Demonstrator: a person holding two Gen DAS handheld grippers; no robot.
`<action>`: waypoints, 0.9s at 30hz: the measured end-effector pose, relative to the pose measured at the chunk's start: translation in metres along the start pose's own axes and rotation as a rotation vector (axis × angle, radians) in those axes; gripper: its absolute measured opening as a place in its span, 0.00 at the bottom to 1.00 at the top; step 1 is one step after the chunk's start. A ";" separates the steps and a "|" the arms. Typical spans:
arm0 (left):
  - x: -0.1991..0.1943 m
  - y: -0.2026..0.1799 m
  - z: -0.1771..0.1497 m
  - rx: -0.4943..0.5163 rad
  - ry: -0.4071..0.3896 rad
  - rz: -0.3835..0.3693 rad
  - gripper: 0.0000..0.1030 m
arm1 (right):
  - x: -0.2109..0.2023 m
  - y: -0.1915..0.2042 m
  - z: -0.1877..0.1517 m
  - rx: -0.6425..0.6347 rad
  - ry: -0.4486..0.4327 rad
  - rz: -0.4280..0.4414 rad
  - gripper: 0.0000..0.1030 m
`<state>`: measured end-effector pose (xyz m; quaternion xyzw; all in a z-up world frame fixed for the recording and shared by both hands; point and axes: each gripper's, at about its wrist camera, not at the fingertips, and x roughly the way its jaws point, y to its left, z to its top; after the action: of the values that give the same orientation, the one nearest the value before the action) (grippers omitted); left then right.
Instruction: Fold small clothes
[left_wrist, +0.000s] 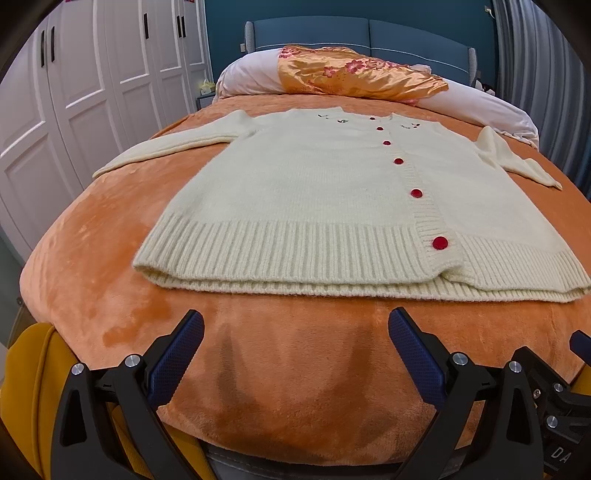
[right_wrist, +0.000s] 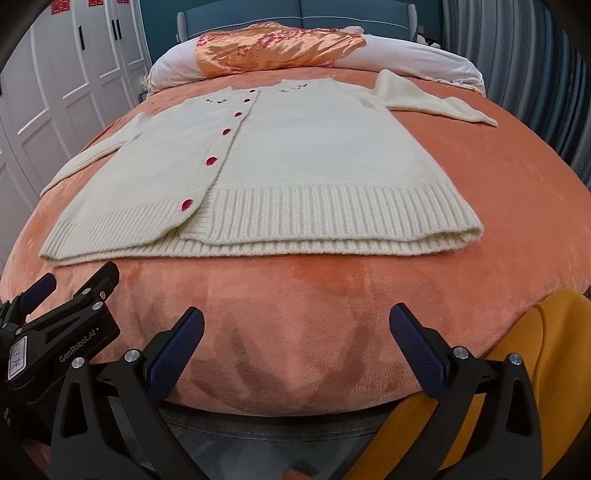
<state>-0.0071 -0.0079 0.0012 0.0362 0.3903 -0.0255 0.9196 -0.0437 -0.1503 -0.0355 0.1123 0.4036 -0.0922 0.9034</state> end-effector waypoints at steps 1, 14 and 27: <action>0.000 0.001 0.000 0.000 0.000 -0.001 0.95 | 0.000 -0.001 0.000 0.001 -0.001 -0.006 0.95; -0.004 0.002 -0.002 0.003 -0.009 -0.004 0.95 | -0.001 -0.004 0.000 0.015 -0.006 -0.027 0.95; -0.004 0.002 0.000 0.005 -0.010 -0.008 0.95 | 0.000 -0.005 -0.001 0.013 0.000 -0.026 0.95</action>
<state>-0.0102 -0.0058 0.0043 0.0368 0.3856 -0.0305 0.9214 -0.0454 -0.1545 -0.0366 0.1129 0.4043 -0.1067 0.9013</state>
